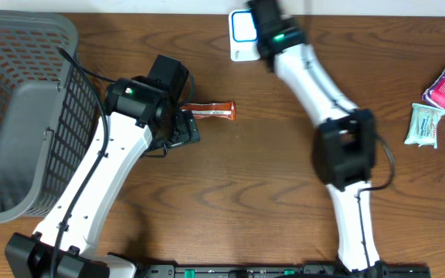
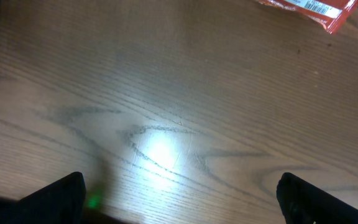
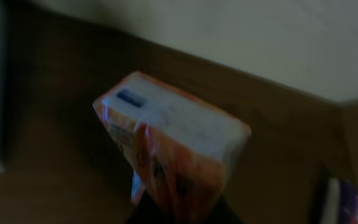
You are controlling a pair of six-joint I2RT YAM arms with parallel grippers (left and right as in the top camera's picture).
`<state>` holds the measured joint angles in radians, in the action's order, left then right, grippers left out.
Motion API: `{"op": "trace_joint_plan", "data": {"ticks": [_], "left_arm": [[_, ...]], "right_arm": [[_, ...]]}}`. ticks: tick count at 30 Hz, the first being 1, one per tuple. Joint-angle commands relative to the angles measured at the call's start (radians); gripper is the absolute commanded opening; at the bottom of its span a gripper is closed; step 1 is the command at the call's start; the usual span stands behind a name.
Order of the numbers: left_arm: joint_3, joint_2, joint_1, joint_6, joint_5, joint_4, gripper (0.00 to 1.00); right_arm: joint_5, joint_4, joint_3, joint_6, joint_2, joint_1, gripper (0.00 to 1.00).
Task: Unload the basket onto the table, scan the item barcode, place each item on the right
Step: 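Carry the orange box pack to the right edge and release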
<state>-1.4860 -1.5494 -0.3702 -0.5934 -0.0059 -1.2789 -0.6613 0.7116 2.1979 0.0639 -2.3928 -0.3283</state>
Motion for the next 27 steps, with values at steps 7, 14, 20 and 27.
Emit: {"op": "trace_joint_plan", "data": {"ticks": [7,14,20,27], "left_arm": [[0.000,-0.006,0.001,0.017,-0.006,-0.003,0.98],[0.000,-0.006,0.001,0.017,-0.006,-0.003,0.98],[0.000,-0.006,0.001,0.017,-0.006,-0.004,0.98],[0.000,-0.006,0.001,0.017,-0.006,-0.003,0.98]], "right_arm": [[-0.016,0.375,0.024,-0.201,0.068,0.377,0.01],[0.245,0.478,0.021,-0.284,0.062,0.588,0.79],[0.639,0.505,0.020,-0.295,0.062,0.675,0.99],[1.085,0.530,0.020,-0.182,0.062,0.653,0.99]]}}
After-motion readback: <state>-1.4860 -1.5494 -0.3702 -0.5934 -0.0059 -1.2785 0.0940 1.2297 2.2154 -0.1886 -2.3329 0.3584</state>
